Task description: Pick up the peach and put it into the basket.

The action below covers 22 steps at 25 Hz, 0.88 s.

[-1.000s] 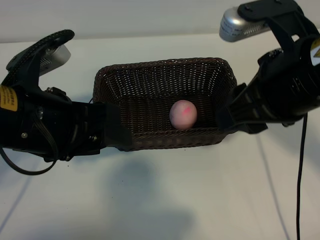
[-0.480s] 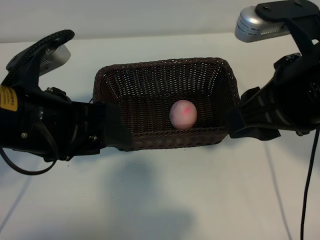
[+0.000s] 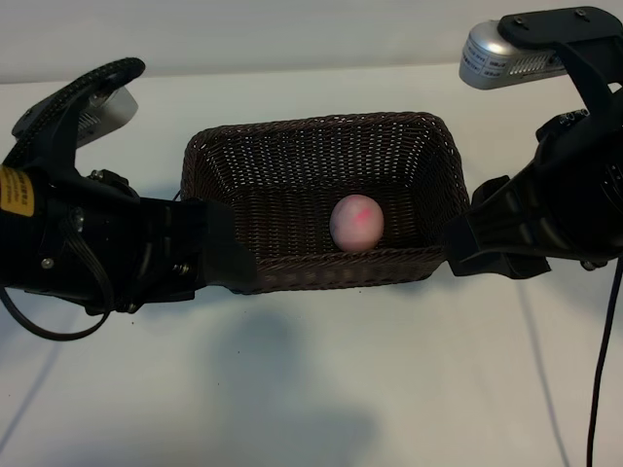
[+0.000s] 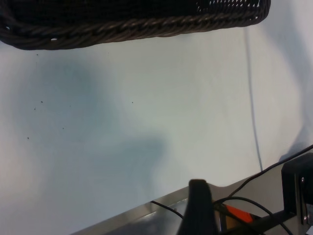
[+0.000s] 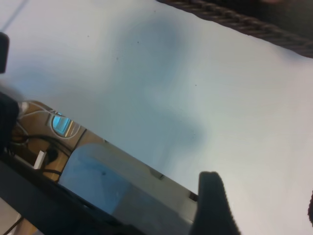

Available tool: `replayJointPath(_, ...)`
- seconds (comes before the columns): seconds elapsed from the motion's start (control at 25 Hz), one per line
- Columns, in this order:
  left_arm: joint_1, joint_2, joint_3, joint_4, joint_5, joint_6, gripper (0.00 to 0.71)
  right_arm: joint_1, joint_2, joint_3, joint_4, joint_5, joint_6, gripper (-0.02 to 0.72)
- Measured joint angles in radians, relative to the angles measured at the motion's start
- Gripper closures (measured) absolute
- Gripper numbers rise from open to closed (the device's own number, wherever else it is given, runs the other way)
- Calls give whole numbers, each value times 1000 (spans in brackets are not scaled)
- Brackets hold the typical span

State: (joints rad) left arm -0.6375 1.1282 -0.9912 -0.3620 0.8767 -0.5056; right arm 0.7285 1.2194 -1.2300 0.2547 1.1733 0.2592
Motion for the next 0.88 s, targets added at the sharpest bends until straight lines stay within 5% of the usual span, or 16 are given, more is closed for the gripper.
replayJointPath(0.88, 0, 0, 0, 0, 0, 0, 178, 0, 71, 0, 2, -41, 73, 234)
